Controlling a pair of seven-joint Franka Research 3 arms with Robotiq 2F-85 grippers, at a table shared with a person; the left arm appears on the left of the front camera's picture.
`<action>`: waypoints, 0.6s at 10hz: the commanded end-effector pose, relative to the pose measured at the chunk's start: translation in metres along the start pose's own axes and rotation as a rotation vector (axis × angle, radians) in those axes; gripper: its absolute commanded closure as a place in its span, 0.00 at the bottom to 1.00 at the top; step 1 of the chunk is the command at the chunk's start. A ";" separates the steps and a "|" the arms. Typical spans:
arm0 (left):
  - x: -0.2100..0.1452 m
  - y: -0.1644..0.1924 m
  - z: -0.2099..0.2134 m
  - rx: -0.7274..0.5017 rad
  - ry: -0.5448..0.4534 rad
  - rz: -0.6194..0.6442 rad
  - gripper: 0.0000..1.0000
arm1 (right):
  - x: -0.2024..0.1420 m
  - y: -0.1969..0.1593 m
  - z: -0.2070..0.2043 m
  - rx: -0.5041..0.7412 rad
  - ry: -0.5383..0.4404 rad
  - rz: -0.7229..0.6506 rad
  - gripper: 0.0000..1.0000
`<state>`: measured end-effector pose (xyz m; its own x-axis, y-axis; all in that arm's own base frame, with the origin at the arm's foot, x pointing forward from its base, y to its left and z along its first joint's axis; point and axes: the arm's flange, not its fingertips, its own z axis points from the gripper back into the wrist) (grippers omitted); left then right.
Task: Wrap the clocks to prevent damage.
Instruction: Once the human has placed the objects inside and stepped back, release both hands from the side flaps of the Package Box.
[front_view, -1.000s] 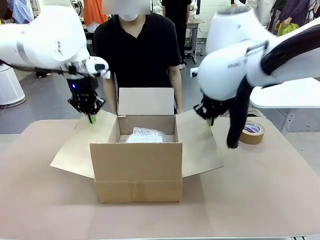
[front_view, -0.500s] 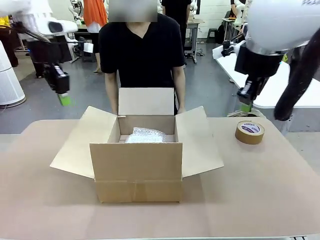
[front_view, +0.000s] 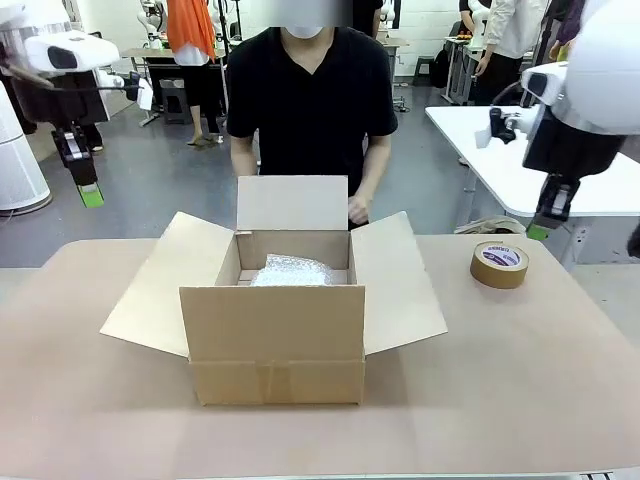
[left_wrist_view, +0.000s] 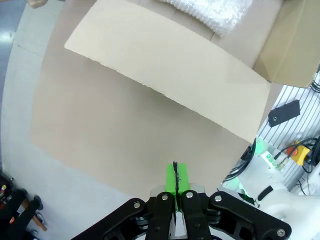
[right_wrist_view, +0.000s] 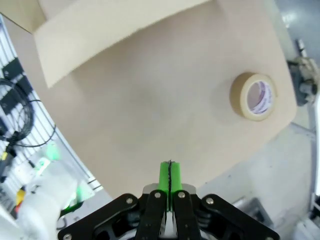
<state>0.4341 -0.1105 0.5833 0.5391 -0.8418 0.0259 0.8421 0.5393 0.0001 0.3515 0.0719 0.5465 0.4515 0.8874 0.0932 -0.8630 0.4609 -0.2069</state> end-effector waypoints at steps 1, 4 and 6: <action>-0.020 -0.004 -0.021 0.005 -0.045 -0.051 1.00 | -0.022 0.003 -0.015 0.025 -0.081 0.044 0.99; -0.015 0.000 -0.022 0.002 -0.011 -0.010 1.00 | -0.026 -0.002 -0.026 0.045 -0.095 0.019 0.99; -0.015 0.000 -0.022 0.002 -0.011 -0.010 1.00 | -0.029 -0.003 -0.017 0.023 -0.060 0.008 0.99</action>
<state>0.4255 -0.0965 0.5557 0.5345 -0.8442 0.0403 0.8449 0.5349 -0.0003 0.3453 0.0440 0.5274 0.4323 0.8887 0.1529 -0.8715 0.4553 -0.1823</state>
